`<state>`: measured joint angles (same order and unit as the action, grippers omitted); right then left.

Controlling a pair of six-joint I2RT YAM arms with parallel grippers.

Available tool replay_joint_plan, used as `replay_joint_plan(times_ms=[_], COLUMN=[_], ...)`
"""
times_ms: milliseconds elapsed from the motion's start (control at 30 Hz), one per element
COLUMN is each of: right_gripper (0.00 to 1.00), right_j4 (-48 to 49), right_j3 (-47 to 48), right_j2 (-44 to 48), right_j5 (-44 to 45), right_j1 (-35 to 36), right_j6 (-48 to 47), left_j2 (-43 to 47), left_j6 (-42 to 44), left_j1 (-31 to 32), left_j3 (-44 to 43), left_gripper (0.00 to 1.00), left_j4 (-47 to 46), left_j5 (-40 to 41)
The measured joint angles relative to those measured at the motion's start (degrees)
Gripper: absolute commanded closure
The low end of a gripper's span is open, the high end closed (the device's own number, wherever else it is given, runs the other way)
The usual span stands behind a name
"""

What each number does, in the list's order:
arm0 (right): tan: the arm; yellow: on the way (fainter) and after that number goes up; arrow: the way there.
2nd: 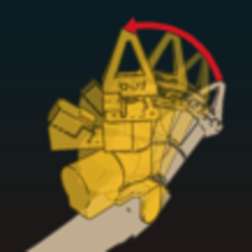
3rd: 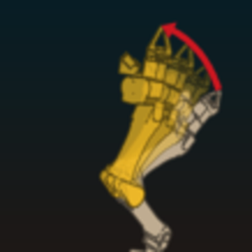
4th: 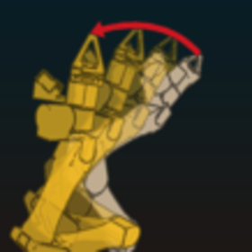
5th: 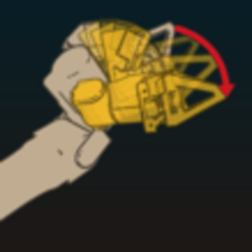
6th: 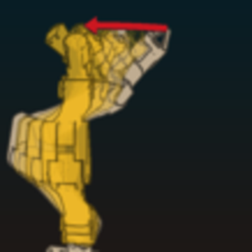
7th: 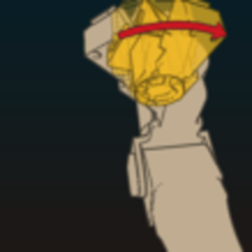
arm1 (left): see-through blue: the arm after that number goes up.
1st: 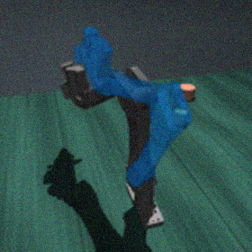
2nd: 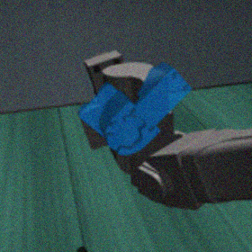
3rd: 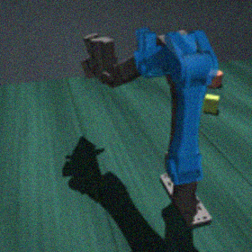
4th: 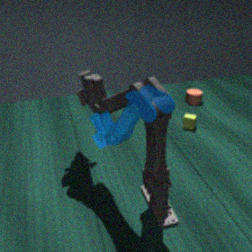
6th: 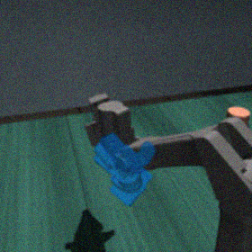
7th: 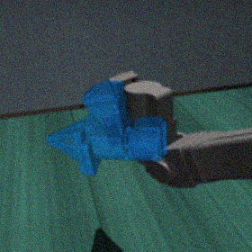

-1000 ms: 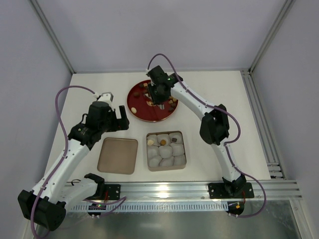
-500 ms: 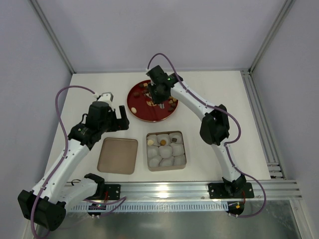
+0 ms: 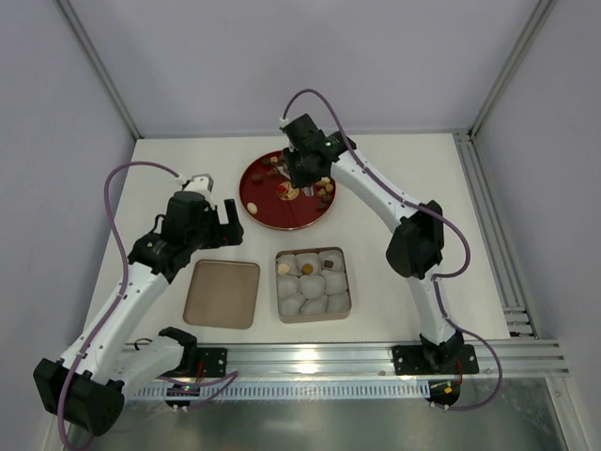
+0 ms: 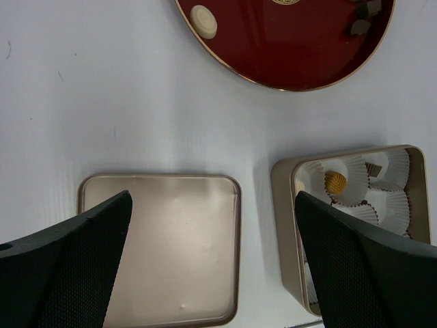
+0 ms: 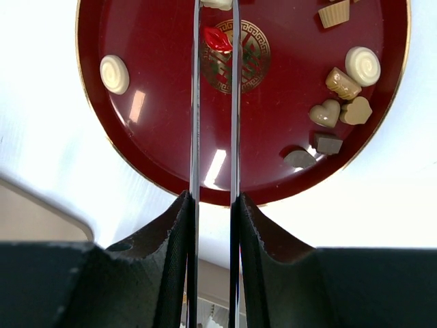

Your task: Pack the chocolate

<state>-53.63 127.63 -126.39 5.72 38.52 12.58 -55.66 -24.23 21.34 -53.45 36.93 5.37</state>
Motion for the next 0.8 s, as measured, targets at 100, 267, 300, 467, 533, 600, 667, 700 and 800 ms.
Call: replay_joint_plan(times_ms=[100,267,300,467,533,600,667,700,800], right_gripper=[0.70,0.70,0.70,0.70,0.70,0.70,0.70,0.70,0.70], right_j4=[0.0,0.1,0.6,1.3,1.7,2.1,2.1,2.4,2.4], right_j3=[-2.2,-8.8,-11.4,-22.7,-27.0,-30.6,-34.8,-36.9,-42.9], right_j2=[2.5,9.2,11.4,22.5,27.1,31.1,35.5,37.7,43.9], right_j5=[-0.1,-0.3,-0.3,-0.5,-0.5,-0.3,-0.2,-0.1,0.4], right_j1=[0.0,0.1,0.2,1.5,2.2,3.0,4.1,4.8,7.0], right_j6=[0.0,0.0,0.0,0.2,0.3,0.7,1.2,1.4,2.7], left_j2=[0.0,0.0,0.0,-0.1,-0.2,-0.3,-0.4,-0.4,-0.4], left_j6=[0.0,0.0,0.0,0.0,0.0,0.0,0.0,0.0,0.0], left_j1=[0.0,0.0,0.0,0.0,0.0,0.0,0.0,0.0,0.0], left_j3=[0.0,0.0,0.0,0.0,0.0,0.0,0.0,0.0,0.0], left_gripper=[0.00,0.00,0.00,0.00,0.00,0.00,0.00,0.00,0.00], left_j4=[0.0,0.0,0.0,0.0,0.0,0.0,0.1,0.1,0.1], left_j5=[0.0,0.0,0.0,0.2,0.2,0.2,0.2,0.3,0.6])
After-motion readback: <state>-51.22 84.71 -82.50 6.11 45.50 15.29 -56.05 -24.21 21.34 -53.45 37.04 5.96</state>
